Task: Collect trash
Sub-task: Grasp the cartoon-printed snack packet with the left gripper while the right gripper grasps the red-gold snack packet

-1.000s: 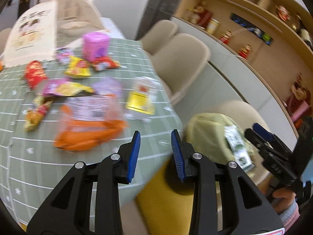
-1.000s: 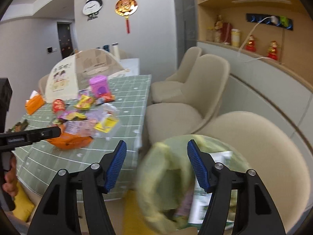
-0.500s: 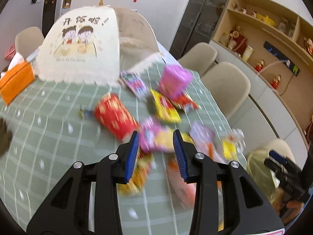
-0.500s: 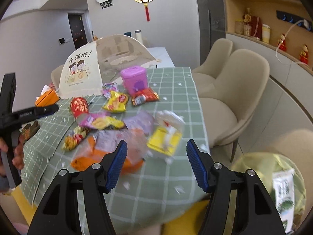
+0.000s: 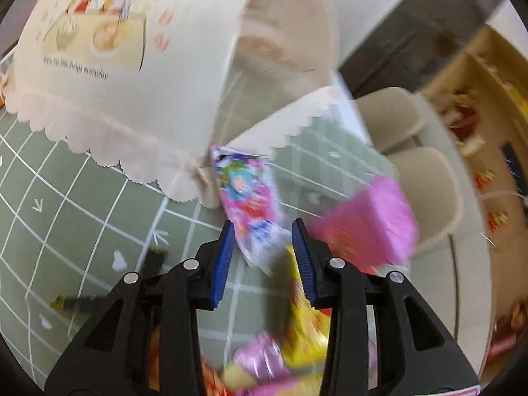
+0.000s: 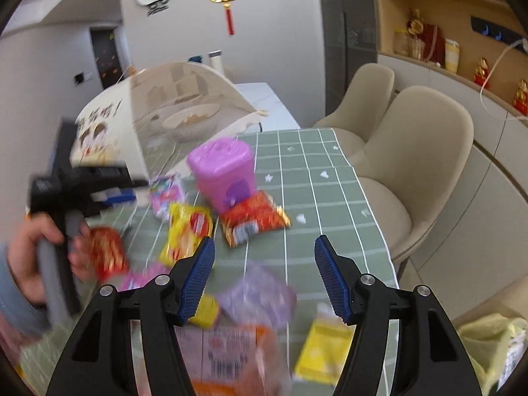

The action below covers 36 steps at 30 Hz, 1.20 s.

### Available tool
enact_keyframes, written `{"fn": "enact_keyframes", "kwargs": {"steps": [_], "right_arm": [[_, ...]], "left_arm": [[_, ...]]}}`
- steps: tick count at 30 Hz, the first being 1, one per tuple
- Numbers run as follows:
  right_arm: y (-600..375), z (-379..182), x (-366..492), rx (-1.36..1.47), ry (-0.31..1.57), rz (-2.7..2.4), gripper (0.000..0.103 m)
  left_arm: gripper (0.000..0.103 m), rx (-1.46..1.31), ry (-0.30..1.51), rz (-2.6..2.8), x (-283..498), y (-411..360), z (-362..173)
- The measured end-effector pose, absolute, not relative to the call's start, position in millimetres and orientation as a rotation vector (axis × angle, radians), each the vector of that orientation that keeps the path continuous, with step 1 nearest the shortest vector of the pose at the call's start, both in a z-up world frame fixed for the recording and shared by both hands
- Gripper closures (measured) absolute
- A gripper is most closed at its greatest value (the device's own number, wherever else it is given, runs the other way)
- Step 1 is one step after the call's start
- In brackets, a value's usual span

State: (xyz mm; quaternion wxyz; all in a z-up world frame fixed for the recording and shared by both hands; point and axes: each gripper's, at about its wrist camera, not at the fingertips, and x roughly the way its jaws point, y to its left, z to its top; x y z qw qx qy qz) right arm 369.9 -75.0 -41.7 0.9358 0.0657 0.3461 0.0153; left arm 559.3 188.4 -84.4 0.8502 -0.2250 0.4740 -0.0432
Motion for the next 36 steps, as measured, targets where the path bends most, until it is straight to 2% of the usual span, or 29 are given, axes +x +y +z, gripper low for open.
{"fn": "enact_keyframes", "kwargs": {"steps": [8,9,10,11,22,24,27,28,29,32,36], "right_arm": [[-94,-42,409,0.109,0.729,-0.022,0.043],[-96,-43,415,0.12,0.742,-0.02,0.043],[-96,-46,420,0.132,0.76,-0.012,0.043],[-95,-49,426,0.147,0.785,0.004,0.043],[-80,-112,488,0.343,0.972,0.01,0.044],[-74,-124,497,0.342,1.028,0.002,0.052],[-66,-130,496,0.328,1.05,0.021,0.056],[-63,-128,493,0.307,1.05,0.035,0.07],[-61,-126,492,0.294,1.051,0.049,0.079],[-55,-113,480,0.247,1.032,0.089,0.095],[-54,-90,459,0.223,0.998,0.131,0.096]], "left_arm": [[0.069,-0.45,1.087,-0.019,605,175,-116],[0.077,-0.428,1.096,-0.032,609,171,-117],[0.096,-0.405,1.096,-0.043,611,167,-117],[0.1,-0.373,1.094,-0.051,612,164,-117],[0.101,-0.38,1.087,-0.265,557,186,-68],[0.101,-0.404,1.095,-0.282,538,197,-62],[0.101,-0.407,1.091,-0.304,507,210,-53],[0.101,-0.406,1.091,-0.313,497,214,-51],[0.101,-0.405,1.091,-0.319,491,216,-49],[0.101,-0.397,1.086,-0.33,464,223,-44],[0.101,-0.39,1.06,-0.332,430,230,-40]]}}
